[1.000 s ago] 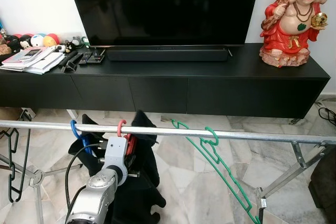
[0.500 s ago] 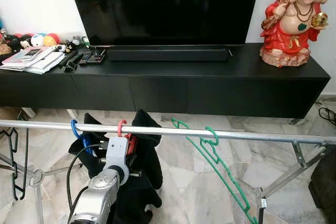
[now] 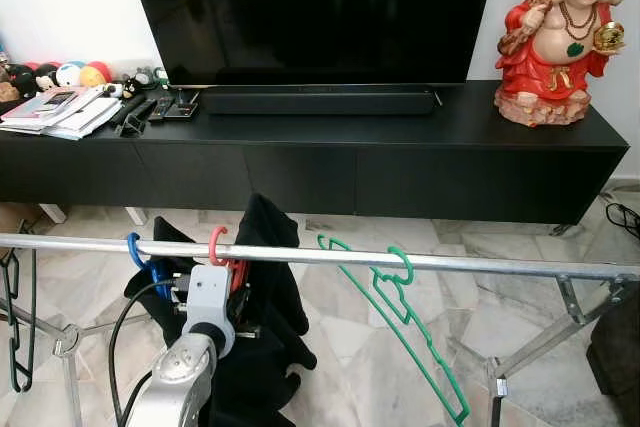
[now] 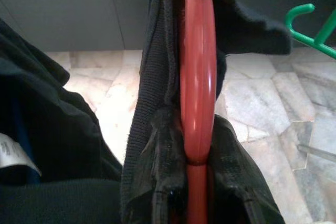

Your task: Hang hanger

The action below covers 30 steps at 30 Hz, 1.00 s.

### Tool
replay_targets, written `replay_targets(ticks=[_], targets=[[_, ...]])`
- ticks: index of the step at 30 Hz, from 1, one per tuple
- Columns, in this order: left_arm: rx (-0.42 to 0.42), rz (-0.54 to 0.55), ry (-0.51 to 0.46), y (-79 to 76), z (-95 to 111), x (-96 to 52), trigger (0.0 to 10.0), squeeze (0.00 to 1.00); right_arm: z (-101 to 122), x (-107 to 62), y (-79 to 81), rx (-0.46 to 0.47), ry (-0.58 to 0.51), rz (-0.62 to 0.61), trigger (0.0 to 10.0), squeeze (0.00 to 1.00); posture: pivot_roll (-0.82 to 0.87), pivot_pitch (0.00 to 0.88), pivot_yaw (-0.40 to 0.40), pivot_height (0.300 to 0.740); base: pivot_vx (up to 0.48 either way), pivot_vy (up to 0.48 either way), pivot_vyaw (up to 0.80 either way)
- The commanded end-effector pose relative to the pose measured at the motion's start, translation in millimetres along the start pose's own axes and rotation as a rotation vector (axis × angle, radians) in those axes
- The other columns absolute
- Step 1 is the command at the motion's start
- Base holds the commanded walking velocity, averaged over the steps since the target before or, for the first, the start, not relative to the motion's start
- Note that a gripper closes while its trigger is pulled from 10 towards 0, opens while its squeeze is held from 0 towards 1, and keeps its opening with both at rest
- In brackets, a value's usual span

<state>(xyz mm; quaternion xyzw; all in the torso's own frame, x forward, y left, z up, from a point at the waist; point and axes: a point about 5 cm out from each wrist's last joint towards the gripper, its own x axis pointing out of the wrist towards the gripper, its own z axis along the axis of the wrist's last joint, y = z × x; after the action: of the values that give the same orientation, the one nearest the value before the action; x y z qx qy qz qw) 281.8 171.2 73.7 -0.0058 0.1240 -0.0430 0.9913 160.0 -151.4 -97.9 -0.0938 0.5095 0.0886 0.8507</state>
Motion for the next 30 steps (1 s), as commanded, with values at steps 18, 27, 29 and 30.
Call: replay_targets(ticks=[18, 27, 29, 30], targets=[[0.205, -0.090, 0.026, 8.7, -28.7, -40.9, 0.0, 0.00, -1.4, -0.1, 1.7, -0.009, 0.005, 0.008, 10.0, 0.00, 0.02, 0.017, 0.062, 0.740, 0.000, 0.000, 0.00], [0.221, -0.060, 0.036, 15.9, -37.0, -49.4, 4.5, 0.00, -1.7, -0.2, 1.1, -0.005, 0.005, 0.004, 10.0, 0.00, 0.03, 0.027, 0.059, 0.740, 0.000, 0.000, 0.00], [0.165, 0.004, 0.019, 21.7, -34.9, -51.9, 10.0, 0.00, -1.6, -0.2, 0.9, -0.006, 0.005, 0.004, 10.0, 0.00, 0.03, 0.028, 0.058, 0.740, 0.000, 0.000, 0.00], [0.141, 0.036, 0.008, 24.7, -33.4, -53.1, 10.0, 0.00, -1.5, -0.1, 0.7, -0.005, 0.005, 0.004, 10.0, 0.00, 0.03, 0.033, 0.057, 0.740, 0.000, 0.000, 0.00]])
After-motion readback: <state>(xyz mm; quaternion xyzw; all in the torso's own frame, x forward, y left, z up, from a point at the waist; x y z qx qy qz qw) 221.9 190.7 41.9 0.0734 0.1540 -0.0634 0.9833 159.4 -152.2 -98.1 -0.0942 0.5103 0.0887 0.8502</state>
